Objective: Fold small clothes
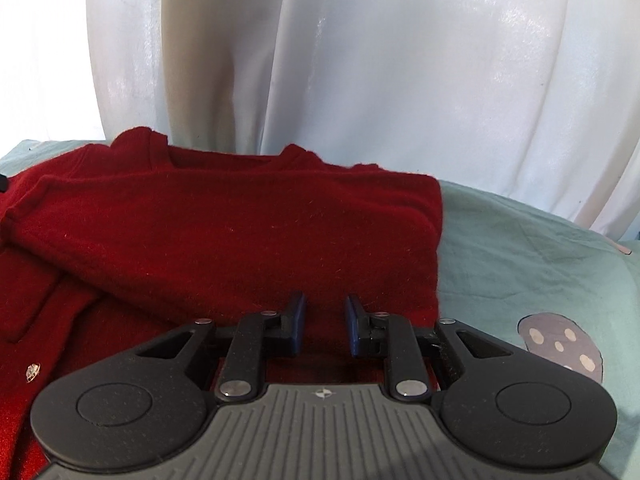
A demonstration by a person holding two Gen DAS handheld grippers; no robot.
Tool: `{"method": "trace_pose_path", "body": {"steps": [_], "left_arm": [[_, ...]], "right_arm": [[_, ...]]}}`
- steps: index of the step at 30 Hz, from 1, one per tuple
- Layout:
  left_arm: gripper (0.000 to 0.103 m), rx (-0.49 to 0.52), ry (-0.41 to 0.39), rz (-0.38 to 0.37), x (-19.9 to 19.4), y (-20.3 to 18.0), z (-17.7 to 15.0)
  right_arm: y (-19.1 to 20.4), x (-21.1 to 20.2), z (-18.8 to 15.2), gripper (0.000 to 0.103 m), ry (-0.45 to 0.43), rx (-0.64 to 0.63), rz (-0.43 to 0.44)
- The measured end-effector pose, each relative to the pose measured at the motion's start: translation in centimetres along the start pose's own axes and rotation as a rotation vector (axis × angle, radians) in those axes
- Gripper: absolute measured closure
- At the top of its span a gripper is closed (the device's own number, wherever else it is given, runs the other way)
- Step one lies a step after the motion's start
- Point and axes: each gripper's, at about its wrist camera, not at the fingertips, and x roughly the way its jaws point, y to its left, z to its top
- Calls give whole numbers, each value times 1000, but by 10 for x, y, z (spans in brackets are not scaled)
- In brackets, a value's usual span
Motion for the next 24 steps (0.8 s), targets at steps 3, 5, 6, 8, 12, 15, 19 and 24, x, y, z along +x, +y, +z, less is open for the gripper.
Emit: {"method": "trace_pose_path", "body": {"steps": [3,5,6,8,12,15,19,24], "left_arm": [[10,-144,-80,81,-23,57,16],[12,-267,-115,167,-33,103,28],[13,-330,-132,202,-38,124,32],[21,-446,-143,263,-44,163,37],[28,-573,-199,248,-51,215,45],[32,-640,-225,257,-53,231,55],[34,-685,-273,211,-48,249,61],[83,-742,-250,223,-40,258,65]], "right_arm": [[-4,-11,4,75,-18,48,23],[-2,-20,5,69,-34,51,26],[1,-25,6,66,-47,44,25],[7,-32,5,62,-59,31,36],[21,-40,5,60,-53,34,81],[29,-40,5,57,-41,39,100],[35,-41,6,56,-33,40,100],[41,-40,6,56,-20,29,95]]}}
